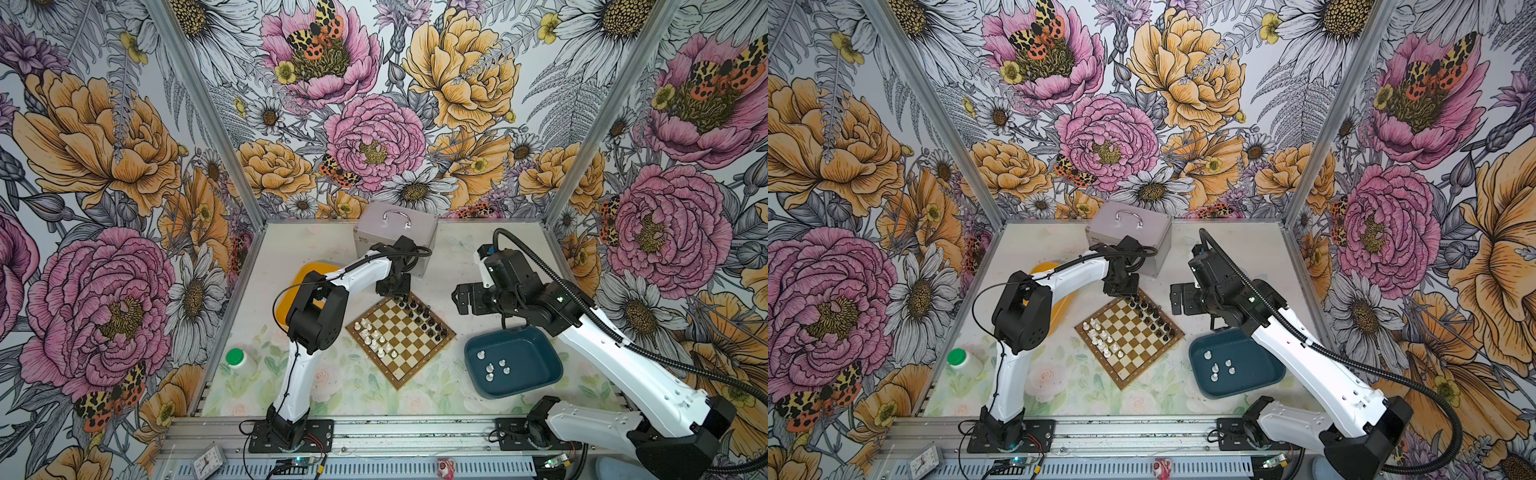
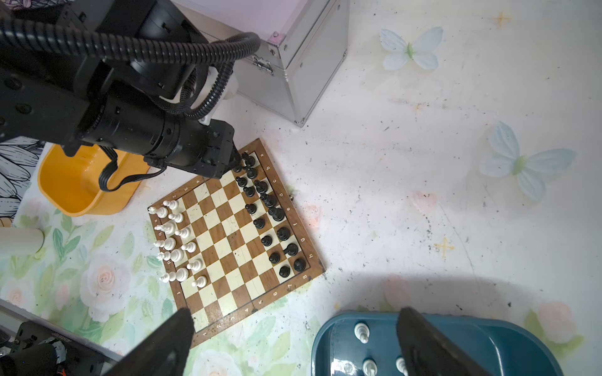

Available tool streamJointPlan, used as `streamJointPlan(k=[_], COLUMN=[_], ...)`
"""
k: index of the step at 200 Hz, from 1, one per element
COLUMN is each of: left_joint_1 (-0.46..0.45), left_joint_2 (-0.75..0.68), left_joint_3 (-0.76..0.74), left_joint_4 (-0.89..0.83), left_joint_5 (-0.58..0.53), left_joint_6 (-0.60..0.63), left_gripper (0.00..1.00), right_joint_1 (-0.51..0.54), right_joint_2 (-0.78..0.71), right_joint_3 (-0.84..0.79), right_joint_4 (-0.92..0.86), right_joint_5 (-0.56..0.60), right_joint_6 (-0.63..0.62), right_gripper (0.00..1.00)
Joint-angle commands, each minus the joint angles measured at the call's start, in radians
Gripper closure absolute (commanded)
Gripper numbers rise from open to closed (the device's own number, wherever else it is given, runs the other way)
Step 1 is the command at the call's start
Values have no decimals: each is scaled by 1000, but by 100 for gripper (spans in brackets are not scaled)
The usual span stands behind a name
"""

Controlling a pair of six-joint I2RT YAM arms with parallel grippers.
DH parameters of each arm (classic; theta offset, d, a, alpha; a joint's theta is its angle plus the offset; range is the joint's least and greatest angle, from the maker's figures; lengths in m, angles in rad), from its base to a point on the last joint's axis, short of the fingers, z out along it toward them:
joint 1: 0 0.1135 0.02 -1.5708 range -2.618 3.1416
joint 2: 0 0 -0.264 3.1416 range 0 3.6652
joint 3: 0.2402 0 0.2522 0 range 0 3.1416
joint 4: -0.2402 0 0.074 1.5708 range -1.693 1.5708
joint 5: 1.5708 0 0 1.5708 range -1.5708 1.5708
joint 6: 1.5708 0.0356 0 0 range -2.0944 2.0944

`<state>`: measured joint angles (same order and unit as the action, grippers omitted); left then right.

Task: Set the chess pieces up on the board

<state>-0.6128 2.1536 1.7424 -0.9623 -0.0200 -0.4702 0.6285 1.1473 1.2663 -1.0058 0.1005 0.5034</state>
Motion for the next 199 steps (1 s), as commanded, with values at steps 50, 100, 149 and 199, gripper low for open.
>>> streamJointPlan(k=[50, 100, 149, 199], left_joint_1=[10, 18, 20, 20], left_joint_2=[-26, -107, -195, -315], left_joint_3=[38, 23, -79, -163], left_joint_4=[-1, -21, -21, -21], left_joint_5=[7, -10, -31, -73], left_joint_6=[4, 8, 6, -18], left_gripper=[66, 64, 66, 66], right_joint_1=[-16, -18, -19, -19], right_joint_2=[6, 0, -23, -45], right_joint_3=[12, 13, -7, -109], right_joint_4=[-4, -4, -4, -50], right_joint_5=[-1, 1, 7, 77], right_joint_6=[-28, -28, -20, 47], right_gripper=[0, 0, 0, 0])
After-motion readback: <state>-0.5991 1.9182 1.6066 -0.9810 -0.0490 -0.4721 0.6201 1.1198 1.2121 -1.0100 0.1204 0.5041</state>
